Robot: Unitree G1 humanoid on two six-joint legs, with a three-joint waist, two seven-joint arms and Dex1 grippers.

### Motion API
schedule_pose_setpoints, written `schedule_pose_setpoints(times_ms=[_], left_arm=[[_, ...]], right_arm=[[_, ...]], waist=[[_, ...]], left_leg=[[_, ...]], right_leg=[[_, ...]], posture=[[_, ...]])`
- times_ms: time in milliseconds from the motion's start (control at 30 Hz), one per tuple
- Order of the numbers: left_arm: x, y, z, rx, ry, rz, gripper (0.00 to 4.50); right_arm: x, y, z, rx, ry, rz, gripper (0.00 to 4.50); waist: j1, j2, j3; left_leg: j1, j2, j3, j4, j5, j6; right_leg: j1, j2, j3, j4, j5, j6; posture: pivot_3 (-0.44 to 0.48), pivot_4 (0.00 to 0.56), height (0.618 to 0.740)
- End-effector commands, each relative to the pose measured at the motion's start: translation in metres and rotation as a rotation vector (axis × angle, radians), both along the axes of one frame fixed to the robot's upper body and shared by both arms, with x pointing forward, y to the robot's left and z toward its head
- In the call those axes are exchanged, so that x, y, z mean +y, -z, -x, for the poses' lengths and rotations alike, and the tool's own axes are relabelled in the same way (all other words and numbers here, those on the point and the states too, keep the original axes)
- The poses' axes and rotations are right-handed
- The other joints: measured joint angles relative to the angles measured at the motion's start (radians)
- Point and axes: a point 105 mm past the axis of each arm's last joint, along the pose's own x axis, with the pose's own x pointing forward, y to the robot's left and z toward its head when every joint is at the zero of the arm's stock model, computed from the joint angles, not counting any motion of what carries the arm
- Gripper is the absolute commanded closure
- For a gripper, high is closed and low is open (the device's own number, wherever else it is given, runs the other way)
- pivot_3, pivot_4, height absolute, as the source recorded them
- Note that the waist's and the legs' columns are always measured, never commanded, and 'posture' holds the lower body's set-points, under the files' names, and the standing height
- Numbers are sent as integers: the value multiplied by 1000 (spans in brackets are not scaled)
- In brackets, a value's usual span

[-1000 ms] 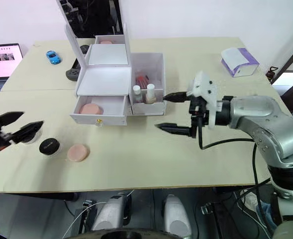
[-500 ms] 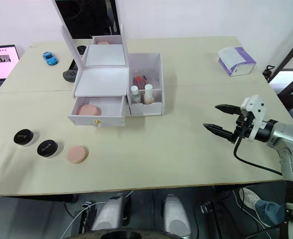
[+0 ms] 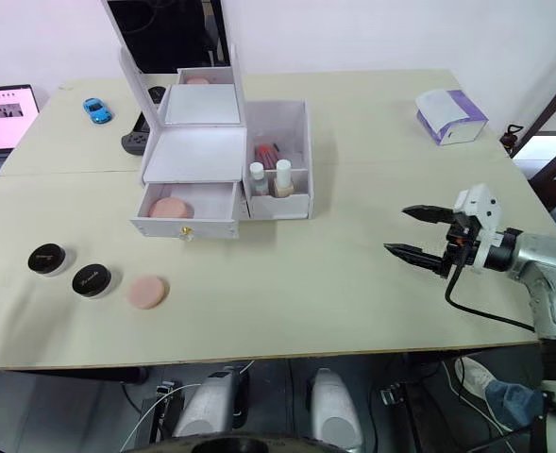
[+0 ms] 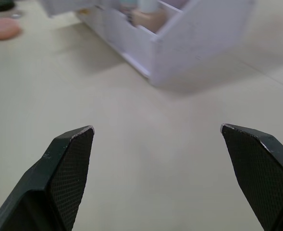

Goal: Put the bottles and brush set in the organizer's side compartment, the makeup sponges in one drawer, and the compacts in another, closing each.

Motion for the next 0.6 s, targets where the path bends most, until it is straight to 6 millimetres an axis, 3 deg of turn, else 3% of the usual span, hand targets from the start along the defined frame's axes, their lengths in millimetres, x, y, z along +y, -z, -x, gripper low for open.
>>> schedule_pose_setpoints(times_ms=[33, 200, 333, 433, 600], left_arm=[[-48, -9, -5, -29, 136, -25, 42], [-91, 6, 2, -19, 188, 6, 42], [-123, 23, 7, -26, 183, 71, 42], [-134, 40, 6, -4, 136, 41, 42], [-154, 63, 4, -15, 79, 38, 42]], right_arm=[[38, -29, 13, 17, -191, 23, 0], [75, -44, 27, 201, -322, 35, 0], [105, -73, 40, 190, -451, 10, 0], [111, -83, 43, 178, -476, 25, 0], [102, -85, 43, 181, -457, 81, 0]], waist=[[-1, 0, 0], [1, 1, 0], [6, 0, 0], [12, 0, 0], [14, -1, 0]], left_leg=[[0, 0, 0, 0, 0, 0], [0, 1, -1, 0, 0, 0], [-1, 0, 1, 0, 0, 0], [-1, -1, 0, 1, 0, 0], [-1, -2, 0, 2, 0, 0]], right_leg=[[0, -1, 1, 0, 0, 0], [-2, -1, 1, 1, 0, -1], [-2, -1, 1, 0, 0, -1], [-1, 0, 1, 0, 0, -1], [0, 0, 0, -1, 0, -1]], posture=[[0, 150, 740], [0, 150, 740], [0, 150, 740], [0, 150, 740], [0, 150, 740]])
